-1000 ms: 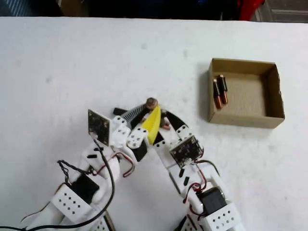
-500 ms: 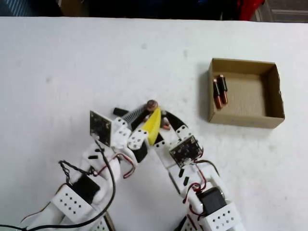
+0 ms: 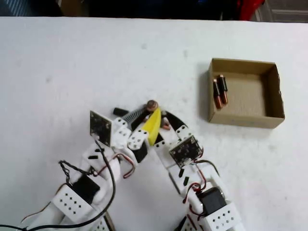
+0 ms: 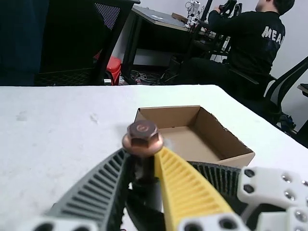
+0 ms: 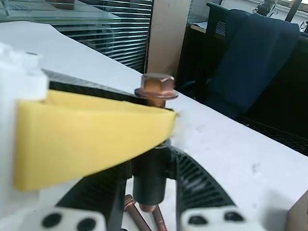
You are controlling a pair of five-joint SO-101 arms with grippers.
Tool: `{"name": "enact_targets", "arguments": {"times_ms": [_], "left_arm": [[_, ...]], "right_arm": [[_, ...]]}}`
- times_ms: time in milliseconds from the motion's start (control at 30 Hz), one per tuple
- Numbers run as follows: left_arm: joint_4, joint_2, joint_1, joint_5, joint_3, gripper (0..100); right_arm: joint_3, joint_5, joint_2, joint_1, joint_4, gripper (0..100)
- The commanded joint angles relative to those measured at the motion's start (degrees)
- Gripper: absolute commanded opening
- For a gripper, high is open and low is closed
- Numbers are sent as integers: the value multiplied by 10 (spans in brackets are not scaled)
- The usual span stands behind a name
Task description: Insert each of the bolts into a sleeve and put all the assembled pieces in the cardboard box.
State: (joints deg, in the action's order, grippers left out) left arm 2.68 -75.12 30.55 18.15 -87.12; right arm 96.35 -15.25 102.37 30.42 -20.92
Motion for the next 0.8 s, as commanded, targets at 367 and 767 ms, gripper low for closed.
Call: {"name": "enact_targets", "arguments": {"times_ms": [367,767], "left_arm": [[-13,-6,-17,-18,4,62],[-13,-6,-17,-56,4,62]], "right_arm": [[5,-4,2,-10,9,17],[5,-4,2,-11,9,17]]}}
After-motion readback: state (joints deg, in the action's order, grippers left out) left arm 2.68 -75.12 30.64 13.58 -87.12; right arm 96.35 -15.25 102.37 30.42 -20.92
